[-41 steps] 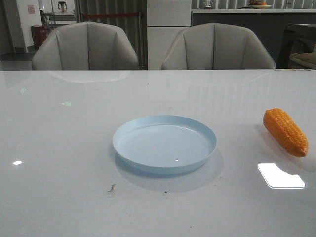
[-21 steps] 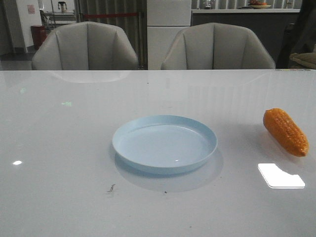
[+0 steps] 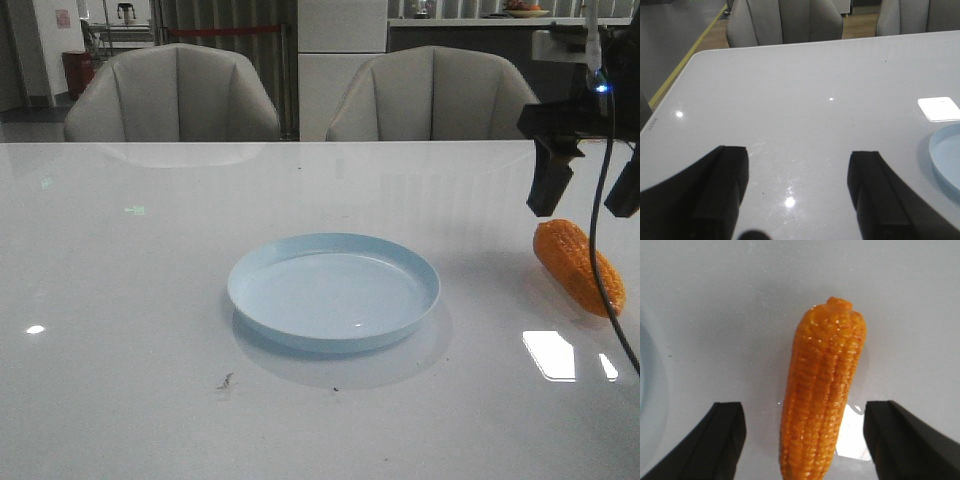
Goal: Place corn on plate with both arms
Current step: 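Lower the right gripper over the orange corn cob and grasp it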
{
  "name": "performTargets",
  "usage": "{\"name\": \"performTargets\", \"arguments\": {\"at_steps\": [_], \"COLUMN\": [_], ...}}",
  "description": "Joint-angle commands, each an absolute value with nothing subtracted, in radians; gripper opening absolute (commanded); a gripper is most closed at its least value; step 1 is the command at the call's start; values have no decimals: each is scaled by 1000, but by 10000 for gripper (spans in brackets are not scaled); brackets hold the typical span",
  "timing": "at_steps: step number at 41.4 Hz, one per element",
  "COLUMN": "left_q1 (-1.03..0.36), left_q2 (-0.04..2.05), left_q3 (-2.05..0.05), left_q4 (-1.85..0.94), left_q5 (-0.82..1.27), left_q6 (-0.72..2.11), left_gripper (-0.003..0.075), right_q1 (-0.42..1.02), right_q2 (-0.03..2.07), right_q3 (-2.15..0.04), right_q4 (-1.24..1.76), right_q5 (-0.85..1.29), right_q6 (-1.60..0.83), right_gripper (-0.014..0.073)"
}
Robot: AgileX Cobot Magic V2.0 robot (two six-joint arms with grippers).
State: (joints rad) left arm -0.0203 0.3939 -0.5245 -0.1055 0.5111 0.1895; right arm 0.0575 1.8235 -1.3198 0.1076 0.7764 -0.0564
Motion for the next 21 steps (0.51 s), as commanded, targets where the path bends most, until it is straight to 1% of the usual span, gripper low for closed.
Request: {"name": "performTargets", "arguments": {"at_steps": [1,15,17,20,21], "left_q1": [-19,-19,-19,-19,-19], "left_q2": [399,399,399,399,399], "left_q3": [-553,-553,-553,-553,-553], "left_q4": [-155,-169,-169,-171,-171], "left_q5": [430,445,445,445,445], "left_q6": [181,181,181,181,181], "left_gripper": [487,487,487,487,487], "right_q1": [55,55,55,55,55], "right_q2": [1817,1915,1916,1916,1916], "right_q3": [-1361,-1362,-1362,-1365,-1365], "right_q4": [84,83,83,83,83], "right_q5": [742,712,711,708,706], "right_q6": [-35,-28,-28,-28,-28], "right_gripper": [592,590,570,501,463]}}
